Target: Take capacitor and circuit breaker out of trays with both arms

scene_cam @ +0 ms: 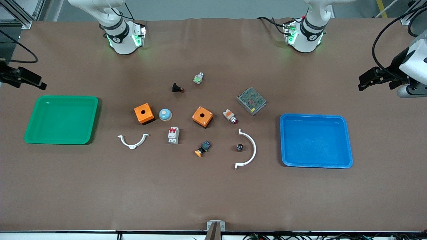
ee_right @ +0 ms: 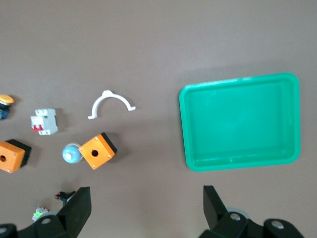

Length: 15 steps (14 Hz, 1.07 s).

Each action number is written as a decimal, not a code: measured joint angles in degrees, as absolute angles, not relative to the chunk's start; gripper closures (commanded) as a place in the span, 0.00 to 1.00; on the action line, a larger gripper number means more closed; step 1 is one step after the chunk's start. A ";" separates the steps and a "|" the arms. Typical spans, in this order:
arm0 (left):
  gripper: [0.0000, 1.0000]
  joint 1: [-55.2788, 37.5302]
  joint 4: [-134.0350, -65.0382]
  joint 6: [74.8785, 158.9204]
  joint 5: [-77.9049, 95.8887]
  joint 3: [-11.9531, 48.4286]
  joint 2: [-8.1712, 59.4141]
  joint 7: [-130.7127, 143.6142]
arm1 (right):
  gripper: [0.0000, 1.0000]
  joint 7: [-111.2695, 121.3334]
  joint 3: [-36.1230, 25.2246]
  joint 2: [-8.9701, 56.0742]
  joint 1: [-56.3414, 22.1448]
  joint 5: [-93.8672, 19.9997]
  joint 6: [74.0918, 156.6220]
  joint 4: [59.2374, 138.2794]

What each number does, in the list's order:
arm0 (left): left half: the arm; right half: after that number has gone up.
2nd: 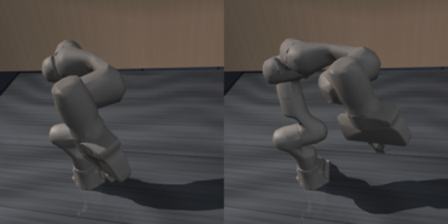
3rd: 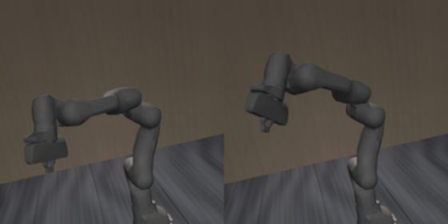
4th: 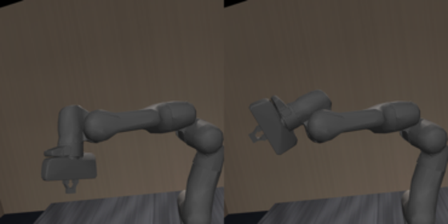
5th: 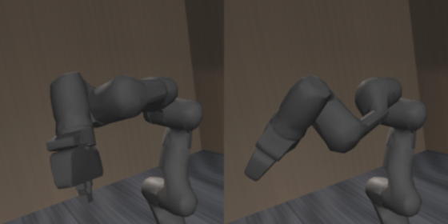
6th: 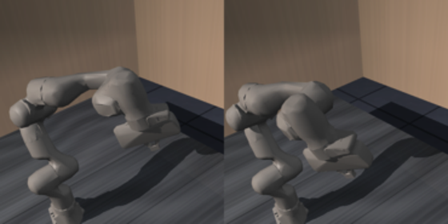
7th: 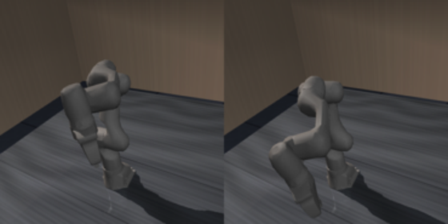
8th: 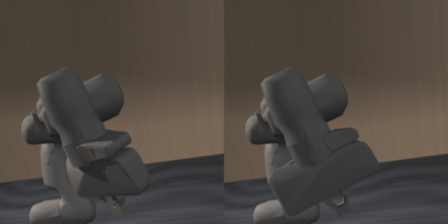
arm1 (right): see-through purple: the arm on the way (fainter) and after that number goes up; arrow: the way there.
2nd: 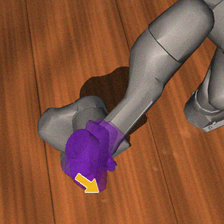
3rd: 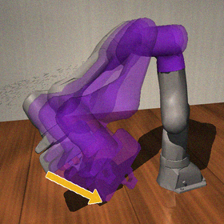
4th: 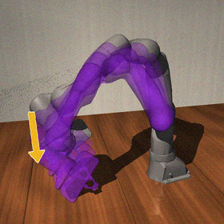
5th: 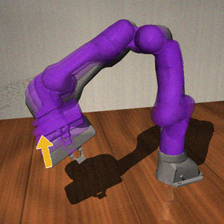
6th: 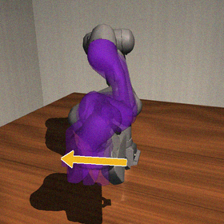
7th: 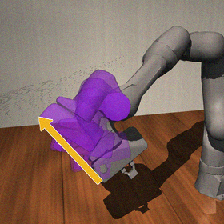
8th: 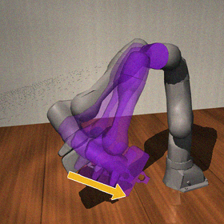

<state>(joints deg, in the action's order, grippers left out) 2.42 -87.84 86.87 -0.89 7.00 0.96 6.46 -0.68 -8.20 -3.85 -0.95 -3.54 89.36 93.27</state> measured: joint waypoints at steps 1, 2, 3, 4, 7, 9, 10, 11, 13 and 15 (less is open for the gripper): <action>0.00 2.48 -87.72 86.87 -0.89 6.95 0.95 6.46 | 0.00 -0.82 -7.99 -3.84 -0.96 -3.52 89.19 91.71; 0.00 2.53 -87.60 86.87 -0.89 6.85 0.93 6.46 | 0.00 -1.08 -7.82 -3.74 -0.98 -3.50 89.15 90.48; 0.00 2.56 -87.52 86.87 -0.89 6.74 0.93 6.46 | 0.00 -1.38 -7.68 -3.55 -1.00 -3.37 89.13 89.59; 0.00 2.56 -87.49 86.87 -0.89 6.68 0.93 6.46 | 0.00 -1.56 -7.55 -3.29 -1.03 -3.01 89.13 89.07; 0.00 2.52 -87.16 86.90 -0.89 6.68 0.93 6.46 | 0.00 -1.64 -7.25 -2.57 -1.29 -2.28 89.19 88.63; 0.00 2.53 -86.82 86.90 -0.89 6.68 0.93 6.46 | 0.00 -1.65 -7.23 -2.33 -1.29 -2.20 89.22 88.40; 0.00 2.53 -86.77 86.90 -0.89 6.68 0.92 6.46 | 0.00 -1.67 -7.24 -2.32 -1.27 -2.16 89.22 88.27; 0.00 2.53 -86.77 86.90 -0.89 6.68 0.93 6.46 | 0.00 -1.69 -7.27 -2.32 -1.25 -2.13 89.22 88.13; 0.00 2.55 -86.75 86.90 -0.89 6.67 0.93 6.46 | 0.00 -1.70 -7.33 -2.32 -1.21 -2.12 89.22 87.85; 0.00 2.56 -86.74 86.90 -0.89 6.66 0.93 6.46 | 0.00 -1.72 -7.35 -2.32 -1.20 -2.12 89.22 87.64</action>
